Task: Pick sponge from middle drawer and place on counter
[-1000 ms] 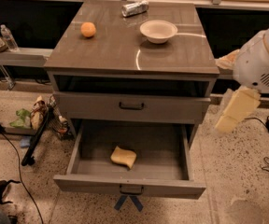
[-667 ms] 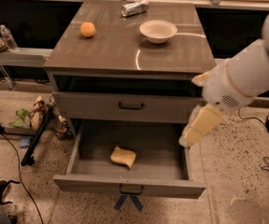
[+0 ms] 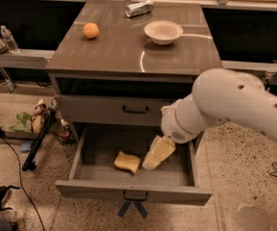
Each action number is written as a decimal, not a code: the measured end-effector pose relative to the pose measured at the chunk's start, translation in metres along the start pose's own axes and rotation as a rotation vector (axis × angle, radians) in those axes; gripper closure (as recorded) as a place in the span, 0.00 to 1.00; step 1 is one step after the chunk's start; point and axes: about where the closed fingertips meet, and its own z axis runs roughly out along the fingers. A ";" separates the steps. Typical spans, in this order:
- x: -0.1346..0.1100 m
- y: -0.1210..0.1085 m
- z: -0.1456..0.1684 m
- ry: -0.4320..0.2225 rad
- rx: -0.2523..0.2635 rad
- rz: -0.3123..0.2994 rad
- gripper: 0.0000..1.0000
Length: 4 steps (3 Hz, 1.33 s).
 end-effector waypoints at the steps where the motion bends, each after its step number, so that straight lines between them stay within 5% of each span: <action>1: -0.006 -0.007 0.008 -0.027 0.041 0.015 0.00; 2: -0.006 -0.007 0.008 -0.026 0.040 0.014 0.00; 3: 0.003 -0.011 0.029 -0.054 0.050 0.100 0.00; 4: 0.027 -0.032 0.081 -0.128 0.058 0.220 0.00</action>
Offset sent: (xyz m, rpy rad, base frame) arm 0.0096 0.0066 -0.0042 0.0200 -0.0341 -0.0318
